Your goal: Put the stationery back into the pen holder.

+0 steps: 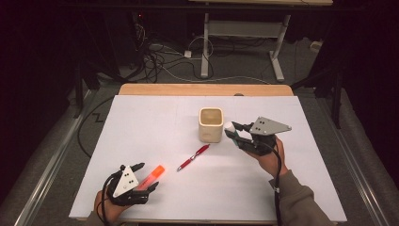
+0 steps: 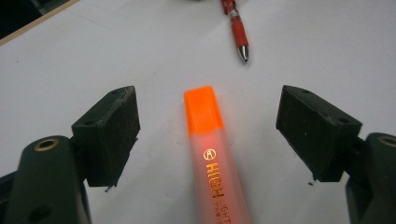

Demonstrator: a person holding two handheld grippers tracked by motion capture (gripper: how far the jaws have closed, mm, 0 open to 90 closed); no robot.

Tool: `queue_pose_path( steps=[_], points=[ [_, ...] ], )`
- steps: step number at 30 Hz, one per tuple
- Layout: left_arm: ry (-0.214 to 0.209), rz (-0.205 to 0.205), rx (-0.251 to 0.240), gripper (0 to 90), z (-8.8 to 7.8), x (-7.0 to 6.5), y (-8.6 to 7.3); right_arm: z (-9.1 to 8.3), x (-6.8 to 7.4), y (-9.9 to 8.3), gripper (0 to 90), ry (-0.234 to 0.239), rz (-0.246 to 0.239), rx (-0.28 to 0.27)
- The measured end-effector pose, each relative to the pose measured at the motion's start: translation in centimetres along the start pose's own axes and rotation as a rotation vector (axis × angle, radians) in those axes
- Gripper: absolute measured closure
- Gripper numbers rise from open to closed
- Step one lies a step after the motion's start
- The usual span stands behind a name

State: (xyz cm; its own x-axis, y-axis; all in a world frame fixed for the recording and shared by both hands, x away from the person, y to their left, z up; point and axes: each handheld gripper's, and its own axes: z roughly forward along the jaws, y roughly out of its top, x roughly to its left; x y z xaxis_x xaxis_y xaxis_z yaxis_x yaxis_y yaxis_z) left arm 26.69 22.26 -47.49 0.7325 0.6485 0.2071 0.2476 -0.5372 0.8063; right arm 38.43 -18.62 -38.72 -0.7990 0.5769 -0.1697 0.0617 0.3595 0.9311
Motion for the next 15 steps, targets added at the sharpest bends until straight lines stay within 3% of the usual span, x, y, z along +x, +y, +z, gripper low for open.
queue_pose_path(
  steps=[15],
  points=[
    [0.000, -0.004, -0.002, 20.8, -0.1, 0.1, -0.1, 2.3, -2.3, 3.4, 65.7, -0.039, 0.025, -0.076]
  ],
)
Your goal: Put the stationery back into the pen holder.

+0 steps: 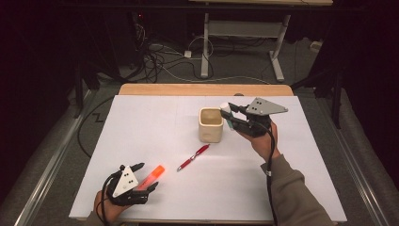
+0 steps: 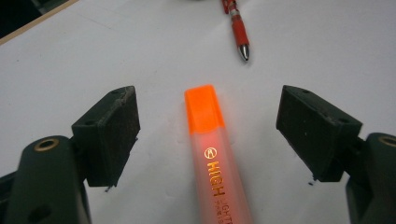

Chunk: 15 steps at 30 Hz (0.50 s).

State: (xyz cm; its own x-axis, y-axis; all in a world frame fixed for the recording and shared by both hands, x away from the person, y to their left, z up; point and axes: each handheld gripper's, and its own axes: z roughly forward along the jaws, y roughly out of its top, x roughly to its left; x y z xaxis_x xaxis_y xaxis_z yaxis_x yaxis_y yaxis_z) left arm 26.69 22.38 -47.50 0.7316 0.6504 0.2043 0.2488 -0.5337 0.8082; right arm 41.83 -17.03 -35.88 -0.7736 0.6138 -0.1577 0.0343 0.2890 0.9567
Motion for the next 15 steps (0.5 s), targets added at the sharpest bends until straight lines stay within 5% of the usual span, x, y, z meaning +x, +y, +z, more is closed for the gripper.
queue_pose_path(
  steps=[15],
  points=[
    [-0.003, 0.002, 0.003, 20.8, 0.1, 0.0, -0.1, 2.5, -0.2, 1.2, 65.7, 0.012, 0.039, -0.037]
  ],
)
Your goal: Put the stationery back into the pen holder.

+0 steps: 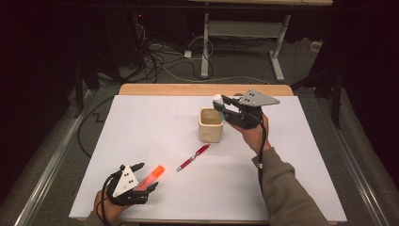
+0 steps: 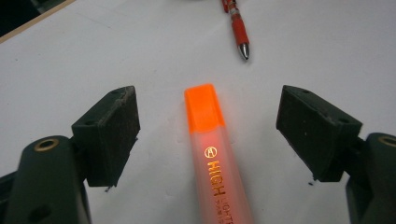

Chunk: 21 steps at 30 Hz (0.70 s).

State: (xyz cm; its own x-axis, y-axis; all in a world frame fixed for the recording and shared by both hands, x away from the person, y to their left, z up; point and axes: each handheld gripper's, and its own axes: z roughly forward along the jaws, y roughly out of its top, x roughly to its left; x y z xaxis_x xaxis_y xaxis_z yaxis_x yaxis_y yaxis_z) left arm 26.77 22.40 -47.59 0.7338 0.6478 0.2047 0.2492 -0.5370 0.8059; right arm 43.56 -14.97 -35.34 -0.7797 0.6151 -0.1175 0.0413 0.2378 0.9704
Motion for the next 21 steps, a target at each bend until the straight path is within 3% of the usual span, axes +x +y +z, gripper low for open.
queue_pose_path(
  steps=[10, 21],
  points=[
    [-0.005, -0.003, 0.000, 20.8, 0.0, 0.1, -0.1, 2.0, 0.6, 0.0, 65.6, 0.016, -0.001, 0.002],
    [-0.008, 0.000, 0.005, 20.8, 0.0, 0.1, -0.1, 3.2, 0.2, -1.1, 65.6, 0.026, 0.030, 0.017]
  ],
)
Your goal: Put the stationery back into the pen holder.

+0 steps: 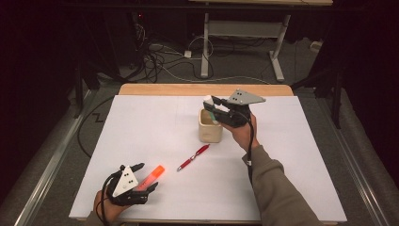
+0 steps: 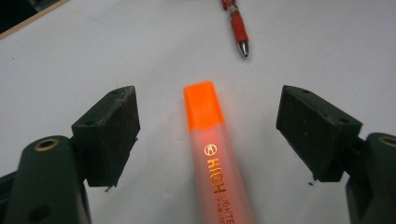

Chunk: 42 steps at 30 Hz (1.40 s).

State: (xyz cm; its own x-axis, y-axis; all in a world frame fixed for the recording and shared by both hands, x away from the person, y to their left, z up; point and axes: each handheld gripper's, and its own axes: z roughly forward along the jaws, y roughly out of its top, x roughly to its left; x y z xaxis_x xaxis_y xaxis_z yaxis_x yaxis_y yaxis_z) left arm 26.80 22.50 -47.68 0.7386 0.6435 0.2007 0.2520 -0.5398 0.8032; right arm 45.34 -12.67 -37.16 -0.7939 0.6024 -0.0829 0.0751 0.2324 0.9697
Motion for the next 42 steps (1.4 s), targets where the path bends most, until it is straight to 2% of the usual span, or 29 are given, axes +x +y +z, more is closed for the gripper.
queue_pose_path(
  steps=[15, 21, 25, 30, 42],
  points=[
    [-0.003, 0.006, 0.004, 20.8, 0.0, -0.1, 0.0, 0.6, -0.4, -1.1, 65.6, 0.003, 0.025, 0.041],
    [0.000, 0.007, 0.006, 20.6, 0.0, -0.1, -0.1, 0.6, -0.4, -2.0, 65.5, -0.008, 0.013, 0.066],
    [-0.001, 0.011, 0.008, 20.6, 0.1, -0.1, 0.0, 0.4, -0.6, -2.6, 65.5, -0.006, 0.025, 0.073],
    [-0.003, 0.014, 0.014, 20.6, 0.2, -0.2, 0.0, 0.2, -0.5, -3.2, 65.5, -0.002, 0.007, 0.091],
    [-0.004, 0.014, 0.018, 20.8, 0.2, -0.3, 0.0, -0.2, -0.6, -3.8, 65.1, -0.008, 0.008, 0.111]
  ],
)
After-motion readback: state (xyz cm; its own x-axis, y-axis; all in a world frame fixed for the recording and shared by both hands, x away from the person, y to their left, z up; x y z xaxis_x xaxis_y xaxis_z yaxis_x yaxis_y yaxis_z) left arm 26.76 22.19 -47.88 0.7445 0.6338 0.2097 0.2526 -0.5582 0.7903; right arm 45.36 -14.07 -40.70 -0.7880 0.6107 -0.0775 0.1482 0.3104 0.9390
